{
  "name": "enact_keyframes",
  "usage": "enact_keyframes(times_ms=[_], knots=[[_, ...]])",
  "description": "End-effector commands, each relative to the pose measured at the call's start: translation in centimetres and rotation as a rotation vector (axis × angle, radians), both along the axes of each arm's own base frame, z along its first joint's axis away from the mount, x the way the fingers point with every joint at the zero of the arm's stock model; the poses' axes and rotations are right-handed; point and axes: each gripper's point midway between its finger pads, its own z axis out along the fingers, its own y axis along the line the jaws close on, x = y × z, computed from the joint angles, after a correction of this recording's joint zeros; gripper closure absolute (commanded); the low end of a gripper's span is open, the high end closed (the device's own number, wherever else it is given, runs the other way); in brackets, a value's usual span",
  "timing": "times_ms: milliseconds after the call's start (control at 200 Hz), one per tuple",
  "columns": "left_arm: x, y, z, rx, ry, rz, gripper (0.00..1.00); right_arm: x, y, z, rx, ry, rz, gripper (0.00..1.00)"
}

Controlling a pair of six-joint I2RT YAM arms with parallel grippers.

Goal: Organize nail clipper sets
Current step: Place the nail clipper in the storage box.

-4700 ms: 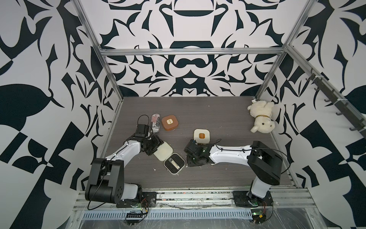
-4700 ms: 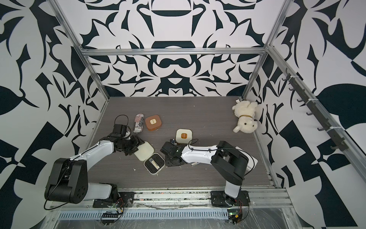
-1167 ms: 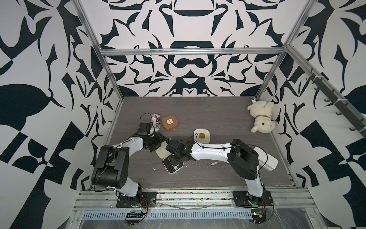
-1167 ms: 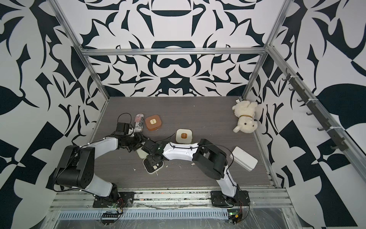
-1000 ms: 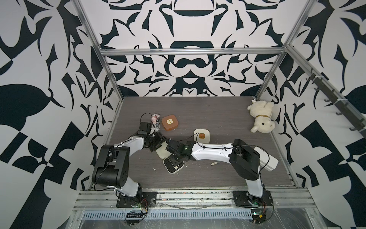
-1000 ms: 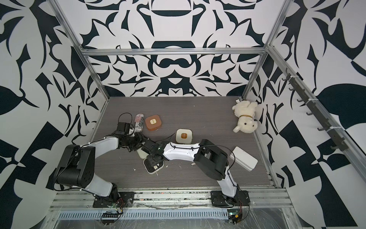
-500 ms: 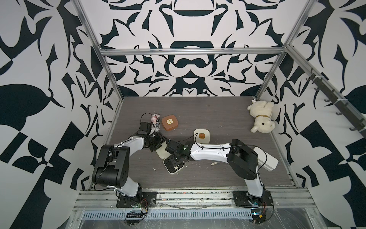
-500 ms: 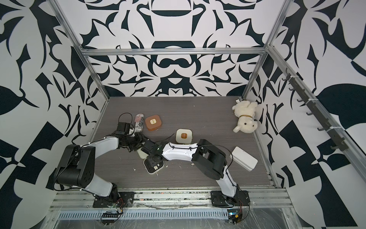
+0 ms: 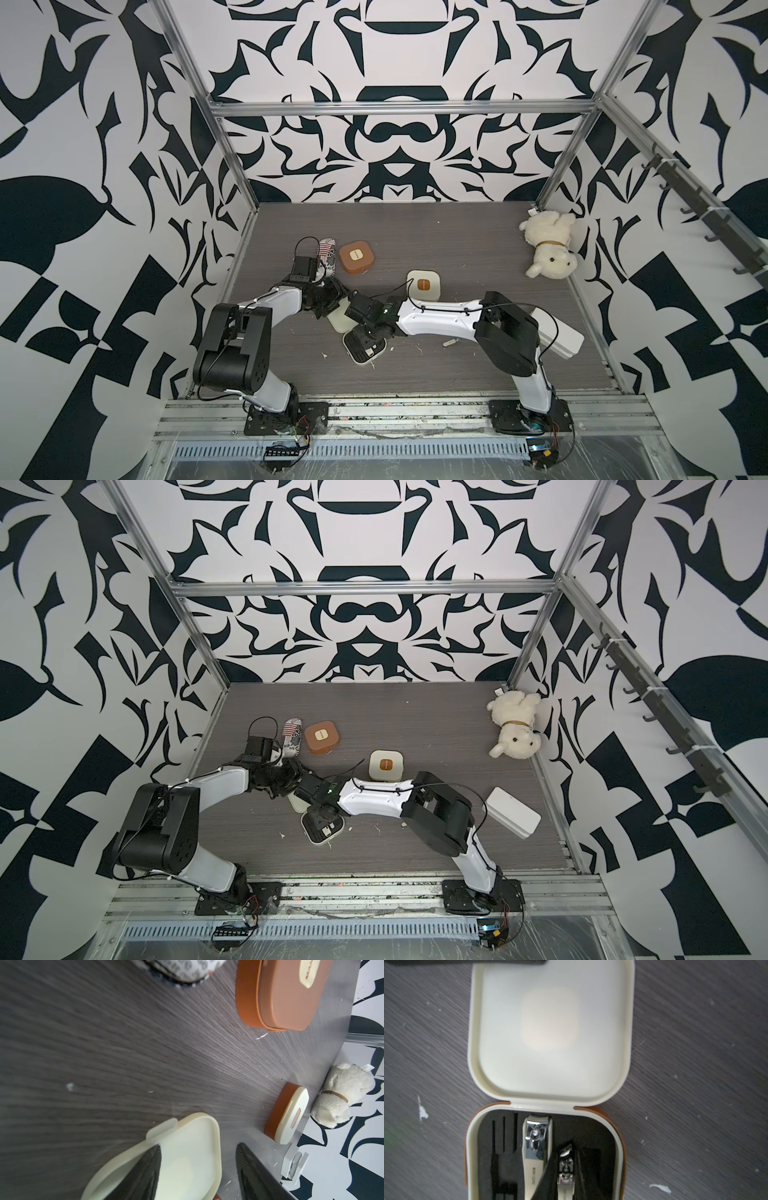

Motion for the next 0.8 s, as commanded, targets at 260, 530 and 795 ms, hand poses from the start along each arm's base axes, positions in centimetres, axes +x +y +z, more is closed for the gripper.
enact_keyframes(times_ms=[260,530,795], knots=[[-3.4,1.7,-3.5,0.091,0.138,0.015,0.39,0.8,-0.1,0.8,-0.037,-0.014,-0.027,0.74],[-3.4,1.6,-3.7,0.087,0.141,0.014,0.39,1.8,0.3,2.9,-0.012,-0.048,-0.036,0.67],[-3.3,1.6,-3.2,0.084,0.127,0.015,0.39,2.2,0.0,6.2,0.026,-0.092,-0.046,0.63]])
